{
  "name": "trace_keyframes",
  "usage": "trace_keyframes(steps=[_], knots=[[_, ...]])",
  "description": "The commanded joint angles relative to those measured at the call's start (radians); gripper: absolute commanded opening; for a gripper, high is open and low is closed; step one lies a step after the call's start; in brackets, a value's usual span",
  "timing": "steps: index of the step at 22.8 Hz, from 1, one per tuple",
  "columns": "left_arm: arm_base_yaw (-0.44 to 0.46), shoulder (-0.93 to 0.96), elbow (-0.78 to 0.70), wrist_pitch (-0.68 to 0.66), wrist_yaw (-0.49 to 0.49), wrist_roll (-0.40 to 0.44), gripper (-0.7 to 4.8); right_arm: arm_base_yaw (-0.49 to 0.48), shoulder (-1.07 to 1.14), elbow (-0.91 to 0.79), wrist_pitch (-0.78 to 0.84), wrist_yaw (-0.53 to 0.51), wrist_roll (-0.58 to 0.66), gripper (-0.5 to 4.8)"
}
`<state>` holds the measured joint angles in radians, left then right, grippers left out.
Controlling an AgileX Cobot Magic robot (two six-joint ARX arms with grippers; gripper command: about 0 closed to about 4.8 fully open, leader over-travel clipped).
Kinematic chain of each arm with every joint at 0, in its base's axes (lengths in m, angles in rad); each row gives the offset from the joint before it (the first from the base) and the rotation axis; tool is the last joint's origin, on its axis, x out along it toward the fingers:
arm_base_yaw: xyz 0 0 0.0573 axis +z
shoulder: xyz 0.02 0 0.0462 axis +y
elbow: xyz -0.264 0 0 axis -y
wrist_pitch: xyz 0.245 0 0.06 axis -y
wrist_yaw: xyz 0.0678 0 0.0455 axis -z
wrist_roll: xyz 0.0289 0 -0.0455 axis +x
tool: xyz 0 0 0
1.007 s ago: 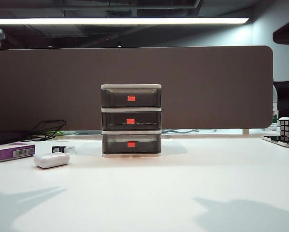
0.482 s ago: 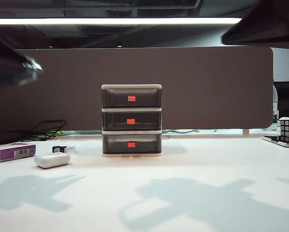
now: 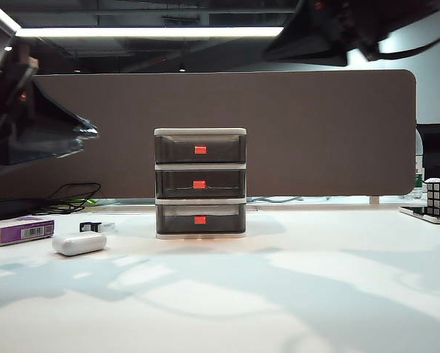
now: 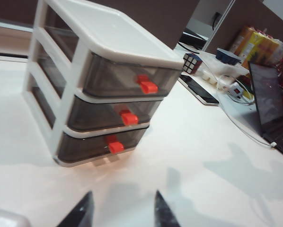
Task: Open the second layer of the drawer on the table, pick up the earphone case on the table and put it in, and finally close the drawer.
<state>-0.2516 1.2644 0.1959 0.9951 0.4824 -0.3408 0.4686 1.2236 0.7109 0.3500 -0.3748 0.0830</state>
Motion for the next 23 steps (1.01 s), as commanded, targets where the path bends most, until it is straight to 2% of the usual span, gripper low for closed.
trace_keyframes(steps=[1, 6, 9, 11, 13, 14, 15, 17, 19, 20, 22, 23], knots=[[-0.025, 0.085, 0.073, 0.016, 0.038, -0.004, 1.61, 0.000, 0.114, 0.120, 0.020, -0.016, -0.009, -0.05], [-0.034, 0.201, 0.126, 0.075, 0.011, -0.166, 1.61, 0.000, 0.260, 0.269, 0.018, -0.053, -0.009, -0.05], [-0.035, 0.275, 0.126, 0.223, -0.032, -0.286, 1.60, 0.000, 0.326, 0.344, 0.009, -0.058, -0.009, -0.05], [-0.049, 0.343, 0.126, 0.346, -0.057, -0.310, 1.60, 0.000, 0.383, 0.409, 0.005, -0.058, -0.010, -0.05], [-0.078, 0.378, 0.126, 0.385, -0.079, -0.238, 1.51, 0.000, 0.417, 0.448, 0.000, -0.058, -0.019, -0.05], [-0.133, 0.395, 0.125, 0.378, -0.115, -0.126, 1.52, 0.000, 0.447, 0.483, -0.013, -0.058, -0.045, -0.05], [-0.193, 0.402, 0.125, 0.360, -0.184, -0.043, 1.52, 0.000, 0.473, 0.508, -0.018, -0.058, -0.066, -0.05], [-0.295, 0.413, 0.126, 0.344, -0.332, 0.063, 1.52, 0.000, 0.498, 0.528, -0.017, -0.058, -0.083, -0.05], [-0.378, 0.427, 0.129, 0.347, -0.467, 0.136, 1.52, 0.000, 0.520, 0.540, -0.017, -0.056, -0.093, -0.05], [-0.451, 0.444, 0.135, 0.346, -0.594, 0.187, 1.52, -0.001, 0.541, 0.546, -0.016, -0.052, -0.116, -0.05], [-0.507, 0.476, 0.155, 0.349, -0.690, 0.204, 1.52, -0.001, 0.568, 0.547, -0.010, -0.047, -0.163, -0.05], [-0.520, 0.498, 0.172, 0.350, -0.691, 0.205, 1.52, -0.001, 0.577, 0.547, -0.010, -0.047, -0.171, -0.05]])
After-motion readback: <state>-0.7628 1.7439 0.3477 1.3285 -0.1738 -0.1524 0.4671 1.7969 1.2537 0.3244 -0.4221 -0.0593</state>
